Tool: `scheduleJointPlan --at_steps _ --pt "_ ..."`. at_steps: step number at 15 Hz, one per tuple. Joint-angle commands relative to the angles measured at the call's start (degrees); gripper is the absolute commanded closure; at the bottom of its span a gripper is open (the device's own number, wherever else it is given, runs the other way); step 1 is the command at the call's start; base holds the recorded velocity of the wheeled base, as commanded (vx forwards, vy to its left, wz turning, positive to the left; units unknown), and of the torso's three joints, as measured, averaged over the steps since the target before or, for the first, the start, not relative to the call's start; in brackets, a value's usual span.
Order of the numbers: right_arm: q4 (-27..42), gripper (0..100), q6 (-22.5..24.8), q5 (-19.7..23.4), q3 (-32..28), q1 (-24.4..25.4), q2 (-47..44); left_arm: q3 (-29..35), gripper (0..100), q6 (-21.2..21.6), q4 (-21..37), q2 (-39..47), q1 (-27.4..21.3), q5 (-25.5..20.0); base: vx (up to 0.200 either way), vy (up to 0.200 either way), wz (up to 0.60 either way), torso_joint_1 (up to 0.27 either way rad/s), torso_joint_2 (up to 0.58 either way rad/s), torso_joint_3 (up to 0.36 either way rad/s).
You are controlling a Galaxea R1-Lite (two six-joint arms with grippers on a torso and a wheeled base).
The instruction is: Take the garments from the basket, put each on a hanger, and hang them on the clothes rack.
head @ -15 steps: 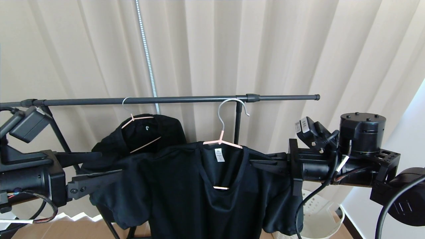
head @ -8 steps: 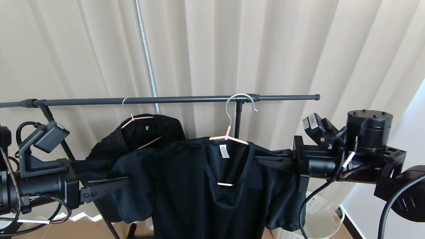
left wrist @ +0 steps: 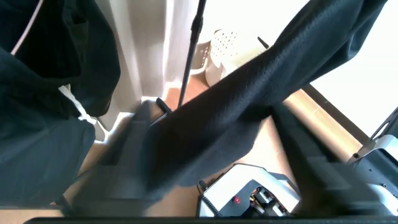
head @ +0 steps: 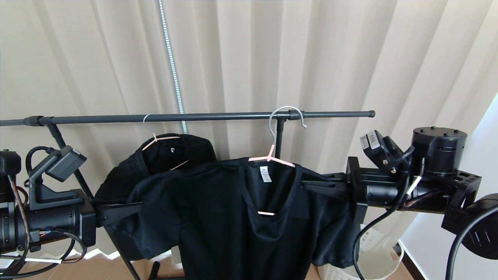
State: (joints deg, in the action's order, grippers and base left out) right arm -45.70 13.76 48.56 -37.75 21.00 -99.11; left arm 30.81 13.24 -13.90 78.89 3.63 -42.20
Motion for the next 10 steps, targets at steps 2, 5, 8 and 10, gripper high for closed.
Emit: scheduleJointPlan --at_steps 2,5,8,10 --pt "-0.1 100 -0.1 0.0 0.0 -0.1 0.3 -0.5 100 0.0 0.0 -0.1 1.6 0.0 0.0 0.0 0.0 0.0 0.0 0.0" --pt "-0.1 100 -0.1 0.0 -0.4 -1.3 -0.1 -1.2 100 0.1 0.0 -1.0 4.8 -0.1 0.0 0.0 0.0 0.0 0.0 0.0" --pt "-0.1 100 -0.1 0.1 -0.7 -2.2 -0.5 -1.5 100 0.1 0.0 -1.4 6.0 -0.1 0.0 0.0 0.0 0.0 0.0 0.0" --pt "-0.1 100 -0.1 0.1 -0.7 -2.4 -0.5 -1.5 100 0.1 0.0 -1.5 6.9 -0.1 0.0 0.0 0.0 0.0 0.0 0.0"
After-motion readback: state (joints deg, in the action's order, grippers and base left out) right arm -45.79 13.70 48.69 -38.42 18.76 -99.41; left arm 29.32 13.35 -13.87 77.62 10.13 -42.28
